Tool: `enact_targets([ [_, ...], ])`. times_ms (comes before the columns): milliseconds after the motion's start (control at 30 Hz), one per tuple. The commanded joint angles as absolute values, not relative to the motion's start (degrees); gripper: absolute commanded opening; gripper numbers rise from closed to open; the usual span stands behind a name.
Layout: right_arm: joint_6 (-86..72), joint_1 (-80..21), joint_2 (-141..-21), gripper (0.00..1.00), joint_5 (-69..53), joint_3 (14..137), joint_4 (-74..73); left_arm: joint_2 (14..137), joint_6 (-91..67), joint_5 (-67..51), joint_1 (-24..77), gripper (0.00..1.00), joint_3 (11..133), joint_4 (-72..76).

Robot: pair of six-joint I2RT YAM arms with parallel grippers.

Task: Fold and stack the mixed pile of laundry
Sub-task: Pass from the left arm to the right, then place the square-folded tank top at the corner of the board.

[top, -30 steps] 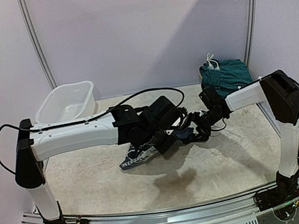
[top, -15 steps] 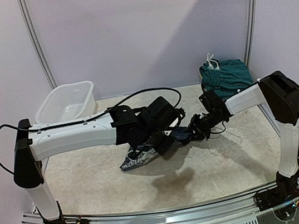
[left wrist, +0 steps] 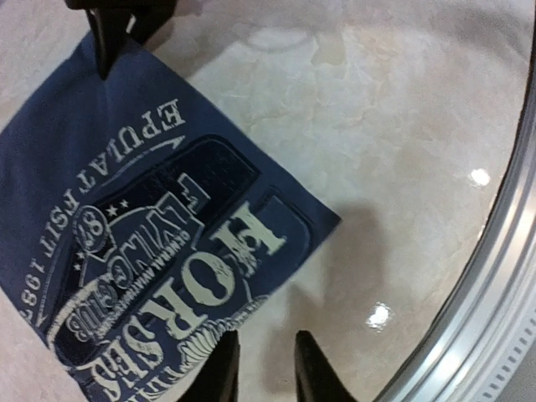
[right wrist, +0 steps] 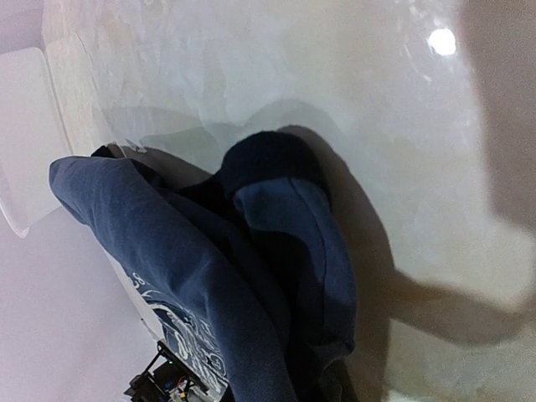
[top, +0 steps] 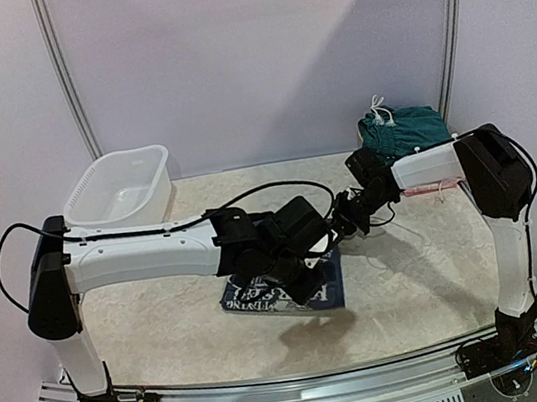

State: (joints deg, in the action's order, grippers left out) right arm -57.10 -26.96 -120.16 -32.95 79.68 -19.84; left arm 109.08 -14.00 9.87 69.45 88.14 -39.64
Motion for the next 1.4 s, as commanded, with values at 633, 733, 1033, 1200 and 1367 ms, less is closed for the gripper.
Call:
enact_targets([
  [633,-17.99,-25.9,-120.79,0.0,-4.88,100.96,-47.96,97.89,-25.61,13.62,64.53,1.0,75.05,-40.06],
  [733,-16.29,-25.58,-119.64,0.0,2.25,102.26,-48.91,94.91,-27.91,16.14,62.25,1.0,68.92,-36.62],
  [1033,-8.87,-25.51,-115.65,0.0,15.6,101.7,-46.77,87.46,-28.97,29.38,59.12,0.99,59.56,-36.71],
  [1200,-4.16,-25.38,-113.88,0.0,19.33,102.47,-45.6,83.84,-26.88,28.09,57.04,1.0,56.61,-34.51],
  [1367,-0.12,-24.91,-112.49,0.0,23.69,103.9,-43.95,80.45,-26.0,28.38,57.01,1.0,55.2,-33.07],
])
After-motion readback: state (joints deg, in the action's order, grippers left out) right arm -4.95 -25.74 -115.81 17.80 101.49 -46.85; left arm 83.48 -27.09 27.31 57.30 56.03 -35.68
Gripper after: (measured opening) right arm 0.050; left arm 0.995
